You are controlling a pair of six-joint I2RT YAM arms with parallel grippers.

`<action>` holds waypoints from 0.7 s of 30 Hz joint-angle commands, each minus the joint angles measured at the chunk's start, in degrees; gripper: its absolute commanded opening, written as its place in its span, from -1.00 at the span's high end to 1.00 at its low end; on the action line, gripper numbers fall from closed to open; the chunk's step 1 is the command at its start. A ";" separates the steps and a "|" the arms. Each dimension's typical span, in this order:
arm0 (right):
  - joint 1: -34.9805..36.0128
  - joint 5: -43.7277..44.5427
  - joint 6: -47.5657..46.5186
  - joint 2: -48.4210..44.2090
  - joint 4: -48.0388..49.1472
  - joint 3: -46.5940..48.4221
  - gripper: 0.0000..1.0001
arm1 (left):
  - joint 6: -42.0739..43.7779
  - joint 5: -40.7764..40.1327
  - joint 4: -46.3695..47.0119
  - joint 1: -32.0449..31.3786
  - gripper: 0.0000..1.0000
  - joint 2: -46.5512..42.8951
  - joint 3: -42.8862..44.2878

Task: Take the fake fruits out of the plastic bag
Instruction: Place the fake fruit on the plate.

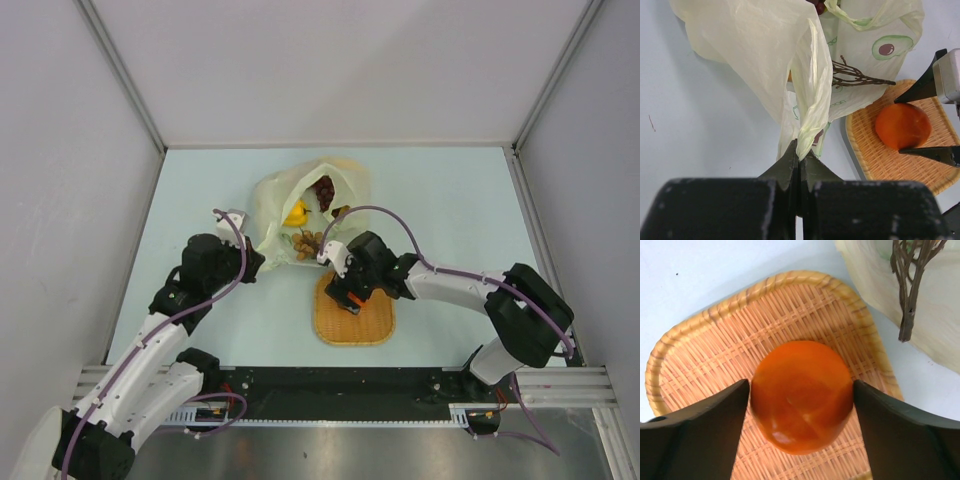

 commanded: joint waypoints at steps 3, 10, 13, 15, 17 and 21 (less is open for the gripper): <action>1.04 2.03 1.33 0.44 4.98 2.55 -0.57 | -1.25 0.89 1.52 0.52 0.99 0.11 0.72; 2.09 2.03 3.44 2.46 6.39 5.98 -0.59 | -1.43 0.97 1.79 0.51 0.99 0.11 0.28; 2.79 2.30 3.35 3.60 7.18 6.34 -0.61 | -1.52 0.97 1.96 0.60 0.99 -0.07 0.28; 3.32 2.56 3.00 4.13 7.44 6.51 -0.75 | -1.52 0.89 1.88 0.60 1.00 -0.15 0.19; 3.94 2.65 1.60 5.09 7.18 6.60 -0.87 | -1.52 0.80 1.70 0.60 1.00 -0.24 0.19; 3.76 3.61 1.68 5.36 7.27 6.51 -0.99 | -1.52 0.89 1.79 0.69 0.99 -0.33 0.28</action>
